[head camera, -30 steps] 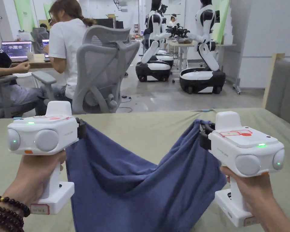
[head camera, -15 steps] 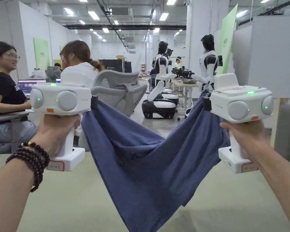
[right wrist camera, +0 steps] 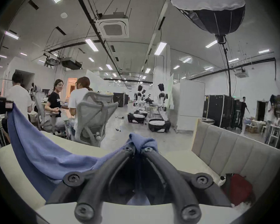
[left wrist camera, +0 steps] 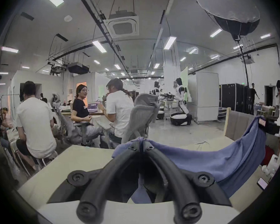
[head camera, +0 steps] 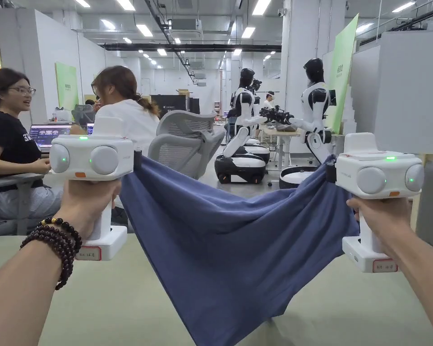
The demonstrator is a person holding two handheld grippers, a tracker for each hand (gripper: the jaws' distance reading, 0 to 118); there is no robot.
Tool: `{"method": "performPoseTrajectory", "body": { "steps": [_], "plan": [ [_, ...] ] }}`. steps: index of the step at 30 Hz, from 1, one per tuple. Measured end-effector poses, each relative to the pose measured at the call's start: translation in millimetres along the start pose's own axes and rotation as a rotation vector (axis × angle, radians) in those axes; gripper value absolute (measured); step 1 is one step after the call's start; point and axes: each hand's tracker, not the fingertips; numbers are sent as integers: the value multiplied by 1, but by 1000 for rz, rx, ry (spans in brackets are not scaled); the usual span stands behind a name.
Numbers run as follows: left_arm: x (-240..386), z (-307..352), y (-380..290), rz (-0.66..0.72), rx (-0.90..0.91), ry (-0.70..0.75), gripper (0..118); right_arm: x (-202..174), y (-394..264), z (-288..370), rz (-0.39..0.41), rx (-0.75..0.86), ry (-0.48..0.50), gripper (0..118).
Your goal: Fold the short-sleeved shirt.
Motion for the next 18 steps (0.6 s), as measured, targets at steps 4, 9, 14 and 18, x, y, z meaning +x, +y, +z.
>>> {"method": "performPoseTrajectory", "body": {
  "steps": [4,9,14,18],
  "plan": [
    [7,-1,-33,12,-28,-26,1,-8,-37,-4,14,-35,20,6],
    [13,-5,-79,21,-105,-41,1,-23,-76,-4,23,-87,46,6],
    [16,21,-107,6,-120,-40,1,-28,-98,23,10,-83,74,6],
    [14,74,-137,79,-131,-67,1,-35,-125,75,53,-76,59,6]
  ]
}}
